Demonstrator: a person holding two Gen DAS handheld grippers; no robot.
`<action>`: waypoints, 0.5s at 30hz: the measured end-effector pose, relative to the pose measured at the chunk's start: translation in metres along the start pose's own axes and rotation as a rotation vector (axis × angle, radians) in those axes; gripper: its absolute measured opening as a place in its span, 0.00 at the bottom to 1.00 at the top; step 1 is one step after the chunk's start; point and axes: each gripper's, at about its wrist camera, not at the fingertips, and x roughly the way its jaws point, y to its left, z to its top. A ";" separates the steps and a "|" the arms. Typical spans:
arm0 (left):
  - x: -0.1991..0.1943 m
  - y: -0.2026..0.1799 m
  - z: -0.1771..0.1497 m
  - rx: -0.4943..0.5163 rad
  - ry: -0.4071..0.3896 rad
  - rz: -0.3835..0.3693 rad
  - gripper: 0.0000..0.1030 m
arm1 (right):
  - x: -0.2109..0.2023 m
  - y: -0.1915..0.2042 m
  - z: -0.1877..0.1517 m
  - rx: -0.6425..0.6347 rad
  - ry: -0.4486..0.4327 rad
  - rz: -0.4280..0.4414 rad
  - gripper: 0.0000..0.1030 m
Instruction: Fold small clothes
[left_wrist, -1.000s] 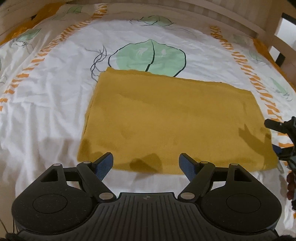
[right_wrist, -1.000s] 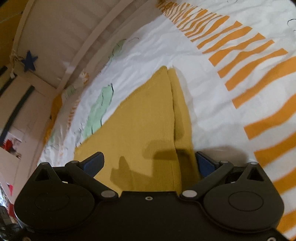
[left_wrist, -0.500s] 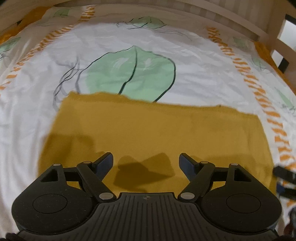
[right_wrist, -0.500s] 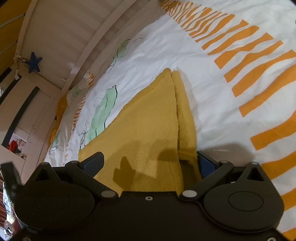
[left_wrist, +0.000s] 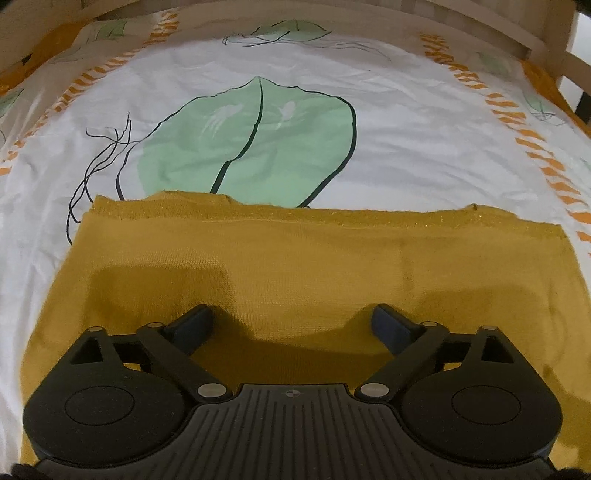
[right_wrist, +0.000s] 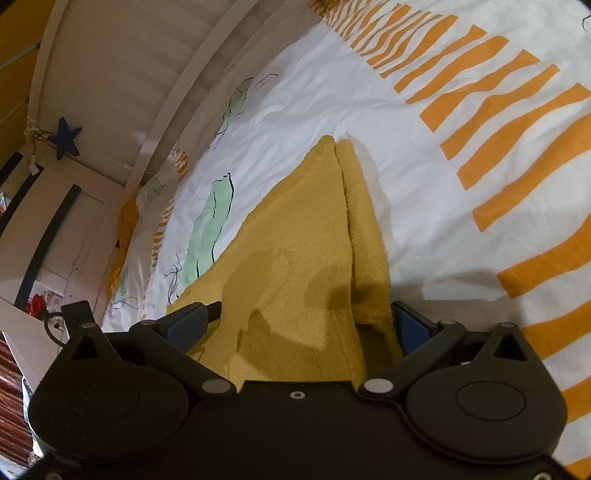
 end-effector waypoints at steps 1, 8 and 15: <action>0.001 0.002 0.002 0.000 0.005 -0.007 0.93 | 0.001 -0.001 0.001 0.001 0.002 0.004 1.00; -0.013 0.007 -0.004 0.001 0.052 -0.028 0.93 | 0.002 -0.007 0.004 0.018 0.001 0.052 1.00; -0.045 0.006 -0.041 0.040 0.052 -0.024 0.93 | 0.002 -0.008 0.005 0.013 0.004 0.065 1.00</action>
